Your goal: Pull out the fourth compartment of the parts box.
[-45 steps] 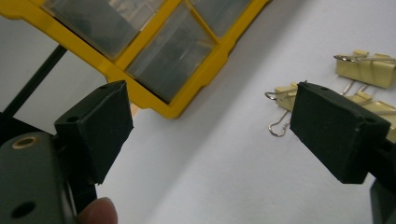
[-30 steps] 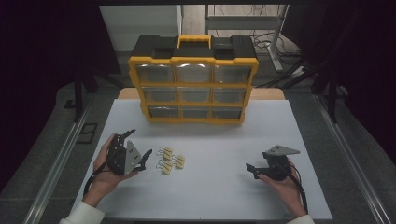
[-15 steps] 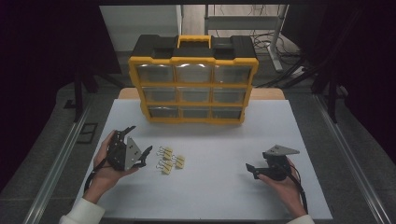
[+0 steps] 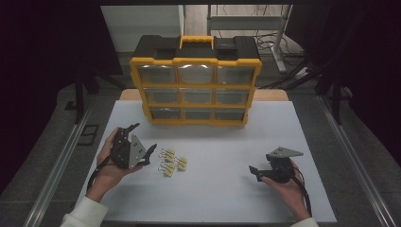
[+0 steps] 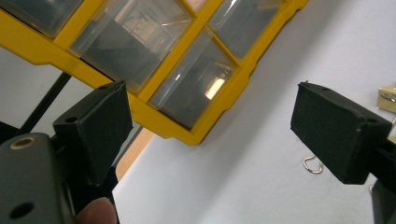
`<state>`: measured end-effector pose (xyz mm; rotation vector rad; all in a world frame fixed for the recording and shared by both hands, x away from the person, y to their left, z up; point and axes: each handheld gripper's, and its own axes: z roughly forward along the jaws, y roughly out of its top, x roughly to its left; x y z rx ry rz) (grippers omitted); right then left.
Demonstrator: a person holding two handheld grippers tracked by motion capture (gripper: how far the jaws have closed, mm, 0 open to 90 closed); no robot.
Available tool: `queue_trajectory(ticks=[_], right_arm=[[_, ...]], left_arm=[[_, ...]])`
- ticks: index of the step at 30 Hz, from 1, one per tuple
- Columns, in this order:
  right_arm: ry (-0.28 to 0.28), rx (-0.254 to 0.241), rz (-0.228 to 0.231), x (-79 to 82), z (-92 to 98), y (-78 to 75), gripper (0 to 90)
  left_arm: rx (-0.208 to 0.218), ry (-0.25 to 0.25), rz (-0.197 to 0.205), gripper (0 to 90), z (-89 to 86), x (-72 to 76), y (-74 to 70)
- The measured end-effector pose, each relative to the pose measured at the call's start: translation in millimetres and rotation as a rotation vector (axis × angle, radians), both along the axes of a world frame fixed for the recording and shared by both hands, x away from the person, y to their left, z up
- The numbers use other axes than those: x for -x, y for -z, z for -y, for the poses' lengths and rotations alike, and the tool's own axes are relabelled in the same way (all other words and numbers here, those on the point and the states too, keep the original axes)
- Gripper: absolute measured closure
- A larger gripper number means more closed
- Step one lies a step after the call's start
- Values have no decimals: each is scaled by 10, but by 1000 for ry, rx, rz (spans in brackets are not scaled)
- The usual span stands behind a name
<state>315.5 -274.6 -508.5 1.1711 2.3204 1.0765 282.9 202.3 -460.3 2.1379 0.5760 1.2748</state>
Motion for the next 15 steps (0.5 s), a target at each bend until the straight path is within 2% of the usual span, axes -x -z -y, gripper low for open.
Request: queue_trajectory(ticks=[15], right_arm=[[5,-2,0,0,5,-2,141]], left_arm=[[-11,11,16,134,38,-103,-64]])
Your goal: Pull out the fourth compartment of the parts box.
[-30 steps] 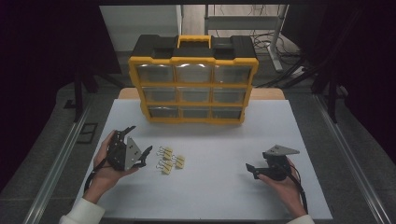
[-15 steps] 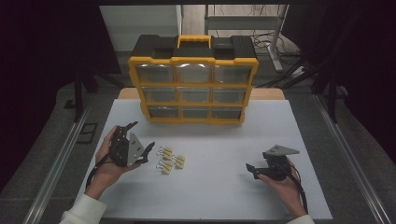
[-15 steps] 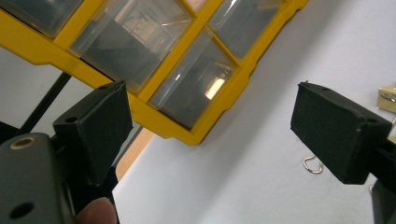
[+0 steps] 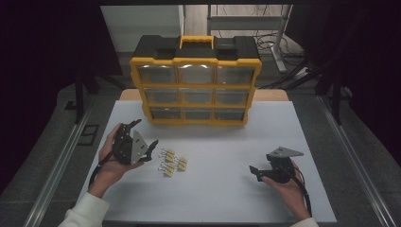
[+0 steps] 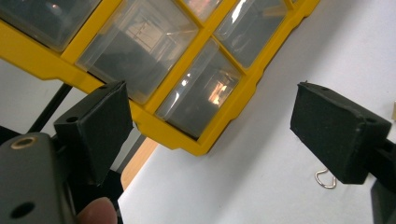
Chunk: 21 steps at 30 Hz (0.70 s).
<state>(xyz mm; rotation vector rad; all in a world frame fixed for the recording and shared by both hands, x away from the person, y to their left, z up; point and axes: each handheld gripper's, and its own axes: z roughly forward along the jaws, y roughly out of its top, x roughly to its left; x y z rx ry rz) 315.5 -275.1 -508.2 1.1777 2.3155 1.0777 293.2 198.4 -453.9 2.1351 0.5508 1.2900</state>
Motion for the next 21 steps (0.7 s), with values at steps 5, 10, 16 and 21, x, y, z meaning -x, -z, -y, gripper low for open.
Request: queue_trajectory(ticks=[5,10,16,21], right_arm=[[-1,1,0,-2,-1,2,141],[-1,2,0,-1,2,3,141],[-2,3,0,-1,-1,4,141],[-2,5,-1,-2,-4,7,141]], left_arm=[[-5,5,7,135,22,-46,-24],[-9,7,12,135,41,-78,-38],[-15,7,18,137,40,-109,-44],[-21,7,25,138,46,-131,-49]])
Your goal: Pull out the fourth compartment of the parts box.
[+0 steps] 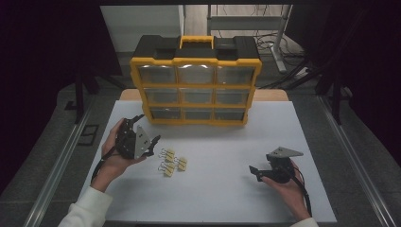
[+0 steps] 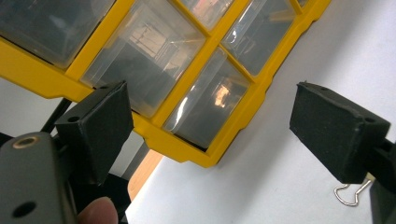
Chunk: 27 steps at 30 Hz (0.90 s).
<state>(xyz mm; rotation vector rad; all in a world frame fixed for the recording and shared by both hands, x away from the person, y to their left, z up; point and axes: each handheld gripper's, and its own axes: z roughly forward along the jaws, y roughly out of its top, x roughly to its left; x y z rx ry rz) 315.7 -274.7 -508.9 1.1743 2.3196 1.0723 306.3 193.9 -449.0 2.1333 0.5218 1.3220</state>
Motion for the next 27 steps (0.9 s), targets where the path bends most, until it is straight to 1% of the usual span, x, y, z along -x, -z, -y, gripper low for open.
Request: queue_trajectory(ticks=[3,7,12,18,21,22,23,24,25,27], right_arm=[[-1,1,0,-1,-1,2,141],[0,2,-1,2,-2,1,141],[-1,2,0,3,-1,1,141],[-1,1,0,0,-2,2,141],[-2,1,1,0,-3,1,141],[-3,1,2,0,-3,0,141],[-3,0,1,0,-3,0,141],[-3,0,1,0,-2,0,141],[-3,0,1,0,-2,0,141],[-4,-1,1,0,-2,0,141]], left_arm=[[-1,0,0,139,9,-19,-2],[-12,5,3,140,33,-45,1],[-13,6,3,139,55,-70,0],[-25,14,9,139,71,-104,-25],[-24,16,13,140,82,-118,-37],[-30,17,15,139,83,-123,-43],[-29,16,13,139,85,-128,-45],[-40,15,15,139,82,-134,-55],[-34,11,14,139,81,-141,-56],[-38,7,17,139,71,-160,-69]])
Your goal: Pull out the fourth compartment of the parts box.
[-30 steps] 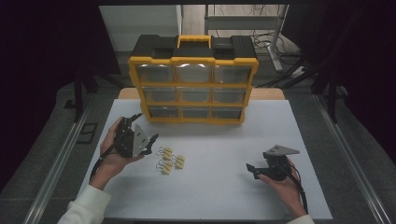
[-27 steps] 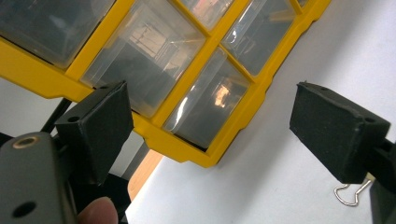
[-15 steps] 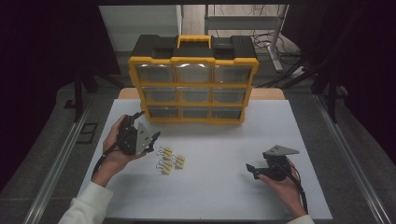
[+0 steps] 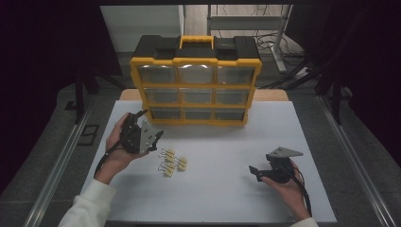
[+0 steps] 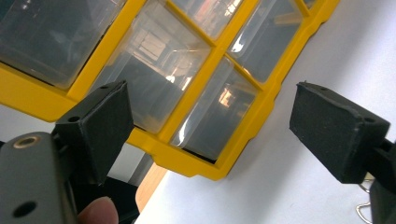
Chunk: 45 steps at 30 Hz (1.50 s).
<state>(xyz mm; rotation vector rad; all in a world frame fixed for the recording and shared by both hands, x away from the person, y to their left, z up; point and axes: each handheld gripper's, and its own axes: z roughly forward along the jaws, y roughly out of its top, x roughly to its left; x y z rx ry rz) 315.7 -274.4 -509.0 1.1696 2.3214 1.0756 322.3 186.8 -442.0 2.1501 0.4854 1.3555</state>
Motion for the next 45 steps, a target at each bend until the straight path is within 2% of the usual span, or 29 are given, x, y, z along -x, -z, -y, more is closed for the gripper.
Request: queue_trajectory(ticks=[10,17,38,45], right_arm=[[-1,4,0,3,-4,2,141],[1,5,-1,3,-4,4,141],[-1,8,-4,2,-12,10,141],[-2,11,-3,0,-10,12,141]], left_arm=[[-12,1,0,139,38,-70,-18],[5,-5,-5,140,28,-116,-18],[-8,-7,21,146,46,-213,-82],[-10,-17,19,149,36,-269,-64]])
